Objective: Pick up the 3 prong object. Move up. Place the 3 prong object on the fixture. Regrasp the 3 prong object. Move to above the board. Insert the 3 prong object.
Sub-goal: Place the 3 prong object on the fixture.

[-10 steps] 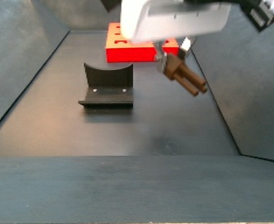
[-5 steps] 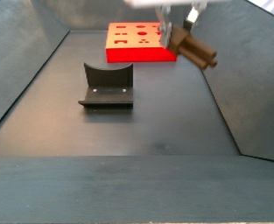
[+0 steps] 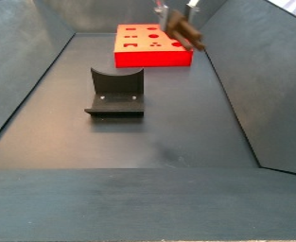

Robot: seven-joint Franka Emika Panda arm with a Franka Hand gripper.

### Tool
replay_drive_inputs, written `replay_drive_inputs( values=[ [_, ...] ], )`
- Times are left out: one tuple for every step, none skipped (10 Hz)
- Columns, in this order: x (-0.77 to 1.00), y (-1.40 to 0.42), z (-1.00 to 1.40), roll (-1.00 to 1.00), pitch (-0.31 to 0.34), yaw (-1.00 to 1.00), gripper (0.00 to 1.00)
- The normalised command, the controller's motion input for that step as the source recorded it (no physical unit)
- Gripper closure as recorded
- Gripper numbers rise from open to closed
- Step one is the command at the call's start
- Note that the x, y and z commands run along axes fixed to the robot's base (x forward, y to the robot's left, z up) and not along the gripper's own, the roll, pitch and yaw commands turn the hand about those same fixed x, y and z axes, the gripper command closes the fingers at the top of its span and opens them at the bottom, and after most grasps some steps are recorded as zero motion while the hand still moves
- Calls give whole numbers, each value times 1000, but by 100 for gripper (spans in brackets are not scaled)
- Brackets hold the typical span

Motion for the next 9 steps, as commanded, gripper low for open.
replay_drive_inputs(
  values=[
    [1000,-623,-64,2,48,-1000,100],
    [1000,-566,-60,12,66,-937,100],
    [1000,-506,-55,25,74,-685,100],
    [1000,-424,-48,44,87,-370,100],
    [1000,-370,-43,60,97,-213,100],
    [1000,-311,-36,79,111,-110,100],
    [1000,-270,-31,89,122,-64,100],
    [1000,-217,-24,107,136,-22,100],
    [1000,-191,-23,116,142,-7,100]
  ],
)
